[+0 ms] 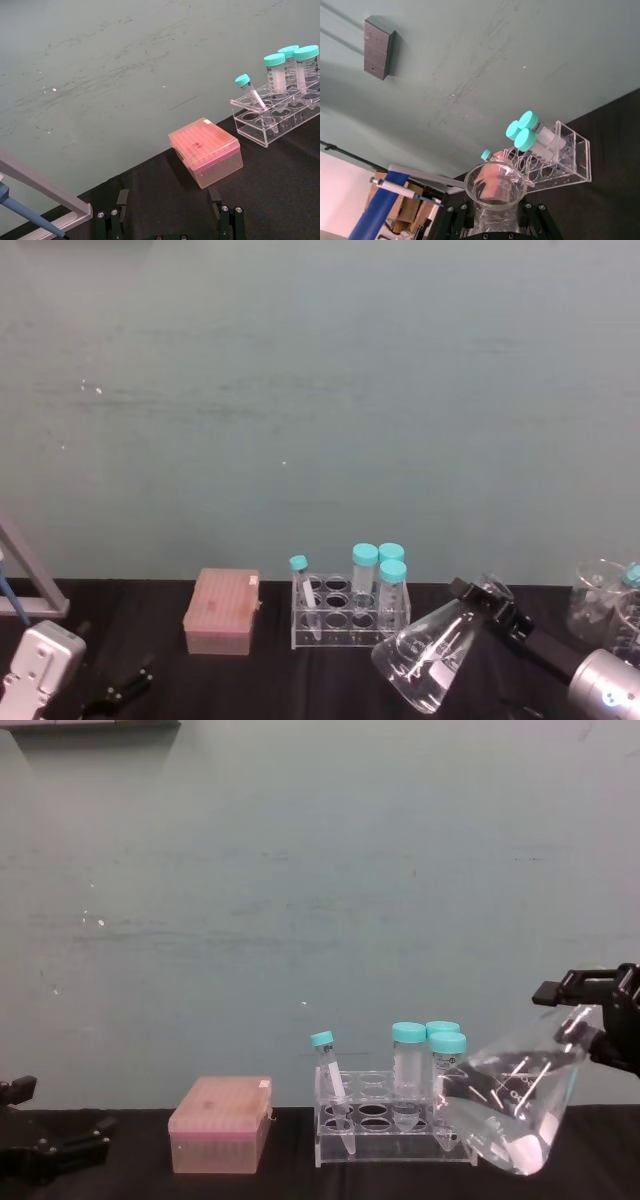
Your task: Pick up the beaker with the right gripper, shake it three times, and then put it down.
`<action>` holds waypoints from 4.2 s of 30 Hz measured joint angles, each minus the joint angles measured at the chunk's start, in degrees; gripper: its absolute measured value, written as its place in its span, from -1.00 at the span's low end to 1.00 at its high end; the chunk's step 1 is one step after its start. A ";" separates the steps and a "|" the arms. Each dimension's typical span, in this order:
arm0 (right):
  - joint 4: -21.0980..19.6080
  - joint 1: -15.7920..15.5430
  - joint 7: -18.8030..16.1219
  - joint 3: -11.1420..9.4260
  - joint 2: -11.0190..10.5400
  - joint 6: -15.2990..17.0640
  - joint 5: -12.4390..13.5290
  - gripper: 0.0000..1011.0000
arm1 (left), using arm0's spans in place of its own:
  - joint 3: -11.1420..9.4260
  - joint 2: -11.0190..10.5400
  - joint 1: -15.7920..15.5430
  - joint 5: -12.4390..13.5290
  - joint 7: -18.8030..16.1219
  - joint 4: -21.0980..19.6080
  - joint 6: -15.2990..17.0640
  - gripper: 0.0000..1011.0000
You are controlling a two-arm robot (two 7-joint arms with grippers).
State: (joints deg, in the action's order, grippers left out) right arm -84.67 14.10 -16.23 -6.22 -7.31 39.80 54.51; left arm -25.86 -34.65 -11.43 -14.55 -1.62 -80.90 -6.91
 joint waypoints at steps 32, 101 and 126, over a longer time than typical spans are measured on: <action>5.21 4.43 2.41 24.57 -23.45 -56.81 -67.03 -0.10 | 0.00 0.00 0.00 0.00 0.00 0.00 0.00 0.98; -2.13 -0.09 -12.14 16.96 -16.06 -29.75 -33.48 -0.10 | 0.00 0.00 0.00 0.00 0.00 0.00 0.00 0.98; -7.00 -3.31 -1.39 1.75 -0.58 -1.33 1.52 -0.10 | 0.00 0.00 0.00 0.00 0.00 0.00 0.00 0.98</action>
State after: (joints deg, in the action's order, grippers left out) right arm -91.66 10.78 -17.62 -4.47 -7.90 38.46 56.02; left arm -25.86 -34.64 -11.43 -14.55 -1.62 -80.90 -6.91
